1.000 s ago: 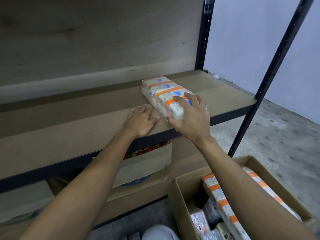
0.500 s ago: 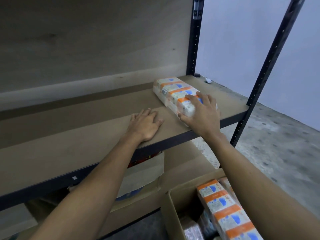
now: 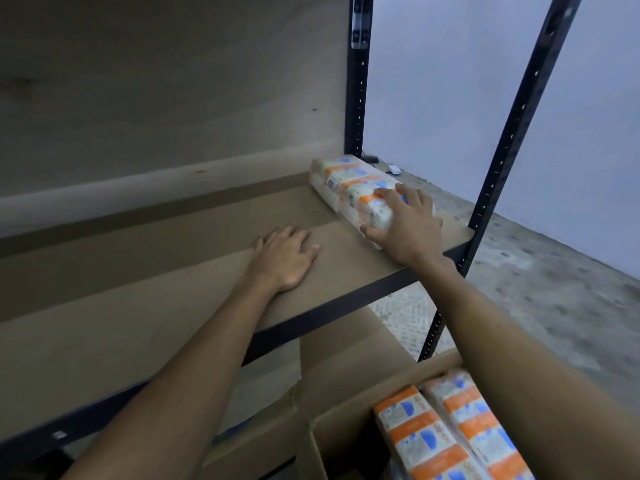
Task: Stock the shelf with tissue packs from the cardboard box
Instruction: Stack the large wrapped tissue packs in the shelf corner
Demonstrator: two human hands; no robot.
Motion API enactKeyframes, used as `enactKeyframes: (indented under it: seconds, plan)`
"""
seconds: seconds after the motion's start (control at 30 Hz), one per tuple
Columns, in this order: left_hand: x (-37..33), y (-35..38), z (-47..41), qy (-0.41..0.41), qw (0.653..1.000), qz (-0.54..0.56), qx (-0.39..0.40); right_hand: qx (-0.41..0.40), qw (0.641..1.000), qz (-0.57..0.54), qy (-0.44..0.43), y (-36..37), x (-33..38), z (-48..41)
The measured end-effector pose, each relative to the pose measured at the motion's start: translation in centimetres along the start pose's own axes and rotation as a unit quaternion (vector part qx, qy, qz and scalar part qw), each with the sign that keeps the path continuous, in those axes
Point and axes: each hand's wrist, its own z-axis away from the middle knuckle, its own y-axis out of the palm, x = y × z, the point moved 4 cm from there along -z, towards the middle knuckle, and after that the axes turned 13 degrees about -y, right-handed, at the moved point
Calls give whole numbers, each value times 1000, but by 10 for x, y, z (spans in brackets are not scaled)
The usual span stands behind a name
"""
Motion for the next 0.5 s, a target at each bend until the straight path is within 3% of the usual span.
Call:
enactKeyframes:
  seconds: [0.5]
  plan:
    - [4,5,-8,-1,999,3,-35,1,1000,-12,-2,19,-40,-56]
